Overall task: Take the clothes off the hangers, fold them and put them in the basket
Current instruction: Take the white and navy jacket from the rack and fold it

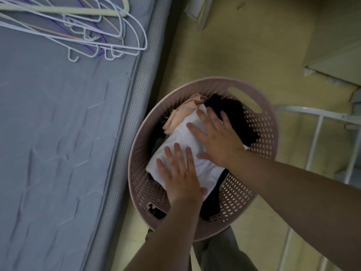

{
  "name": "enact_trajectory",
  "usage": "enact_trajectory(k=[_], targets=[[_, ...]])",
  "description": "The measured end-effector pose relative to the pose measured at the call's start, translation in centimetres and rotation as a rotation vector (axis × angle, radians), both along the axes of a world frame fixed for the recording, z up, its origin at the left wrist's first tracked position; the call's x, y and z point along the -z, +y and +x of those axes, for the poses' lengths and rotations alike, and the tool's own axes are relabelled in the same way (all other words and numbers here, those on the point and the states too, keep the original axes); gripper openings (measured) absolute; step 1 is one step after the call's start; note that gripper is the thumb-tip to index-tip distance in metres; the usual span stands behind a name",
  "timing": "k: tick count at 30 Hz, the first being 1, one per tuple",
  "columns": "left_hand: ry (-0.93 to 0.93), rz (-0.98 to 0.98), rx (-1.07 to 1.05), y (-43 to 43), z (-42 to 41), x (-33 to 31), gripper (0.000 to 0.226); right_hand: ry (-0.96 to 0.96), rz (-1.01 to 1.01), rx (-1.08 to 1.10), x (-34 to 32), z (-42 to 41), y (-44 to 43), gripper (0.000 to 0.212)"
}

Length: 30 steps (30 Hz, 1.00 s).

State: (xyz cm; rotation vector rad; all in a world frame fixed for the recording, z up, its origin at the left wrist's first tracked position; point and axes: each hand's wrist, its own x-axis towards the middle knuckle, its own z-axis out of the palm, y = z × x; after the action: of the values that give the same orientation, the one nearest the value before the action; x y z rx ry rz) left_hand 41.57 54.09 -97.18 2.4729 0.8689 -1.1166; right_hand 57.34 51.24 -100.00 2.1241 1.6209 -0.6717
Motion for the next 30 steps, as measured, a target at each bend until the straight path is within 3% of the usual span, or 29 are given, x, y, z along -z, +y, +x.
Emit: enact_trajectory(k=[2,5,16,23,27,30], targets=[[0.011,0.011,0.016,-0.2,-1.0,2.4,0.137,-0.003,-0.1,-0.113,1.4,1.5,-0.5,0.118],[-0.06,0.018,0.016,-0.3,-2.5,4.4,0.142,0.068,-0.093,-0.17,2.8,3.6,-1.4,0.13],[-0.08,0.057,0.005,-1.6,-3.5,11.4,0.143,0.1,0.025,-0.21,8.8,4.2,-3.1,0.131],[0.034,0.012,0.016,-0.7,-2.5,9.3,0.146,0.098,-0.07,-0.187,6.6,3.5,-1.7,0.131],[0.119,-0.046,0.098,0.5,-1.5,4.9,0.134,0.057,-0.069,-0.153,1.9,2.1,-1.3,0.113],[0.098,-0.053,0.063,1.8,-0.9,0.1,0.098,0.058,-0.041,-0.079,-2.3,0.2,-2.1,0.08]])
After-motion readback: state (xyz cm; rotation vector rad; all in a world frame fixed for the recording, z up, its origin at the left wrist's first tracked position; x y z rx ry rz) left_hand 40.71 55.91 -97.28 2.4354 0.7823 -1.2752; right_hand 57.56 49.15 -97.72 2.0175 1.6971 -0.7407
